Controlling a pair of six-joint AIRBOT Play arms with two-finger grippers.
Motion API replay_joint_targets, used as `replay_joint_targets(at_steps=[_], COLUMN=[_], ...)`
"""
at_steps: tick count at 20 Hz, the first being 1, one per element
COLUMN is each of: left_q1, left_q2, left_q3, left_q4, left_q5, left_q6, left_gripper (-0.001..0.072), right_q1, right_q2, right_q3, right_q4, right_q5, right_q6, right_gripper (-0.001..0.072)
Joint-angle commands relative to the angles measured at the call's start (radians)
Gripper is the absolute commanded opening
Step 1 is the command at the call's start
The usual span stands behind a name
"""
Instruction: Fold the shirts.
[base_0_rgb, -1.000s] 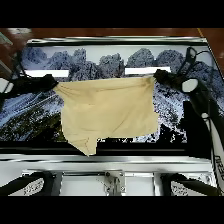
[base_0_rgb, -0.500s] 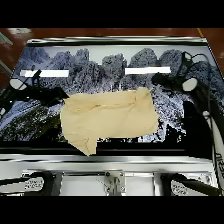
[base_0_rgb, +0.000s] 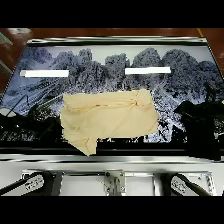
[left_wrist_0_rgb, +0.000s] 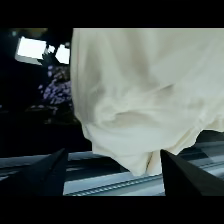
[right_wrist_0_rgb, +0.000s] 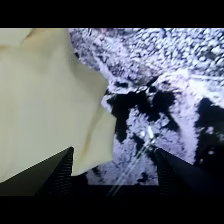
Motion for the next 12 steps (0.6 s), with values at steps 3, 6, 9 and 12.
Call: replay_joint_targets(at_steps=[3, 6, 9, 12], left_q1=[0.012, 0.002, -0.019, -0.024], left_q2=[0.004, -0.024, -0.045, -0.045], left_q3=[-0.150, -0.150, -0.150, -0.149], left_q4=[-0.129, -0.137, -0.204, -0.296], left_q5=[0.163, 0.205, 0.279, 0.331], left_q6=[0.104, 0.104, 0.104, 0.126], left_gripper=[0.0660, 0.0660, 0.0424, 0.0107], right_q1=[-0.050, -0.050, -0.050, -0.050], right_q2=[0.006, 0.006, 0.006, 0.006], right_q3=[-0.088, -0.088, -0.111, -0.200], right_q4=[0.123, 0.123, 0.126, 0.152], right_q5=[0.043, 0.037, 0.010, -0.031], right_q6=[-0.039, -0.033, -0.009, 0.007], right_gripper=[0.0634, 0.0634, 0.0634, 0.0634])
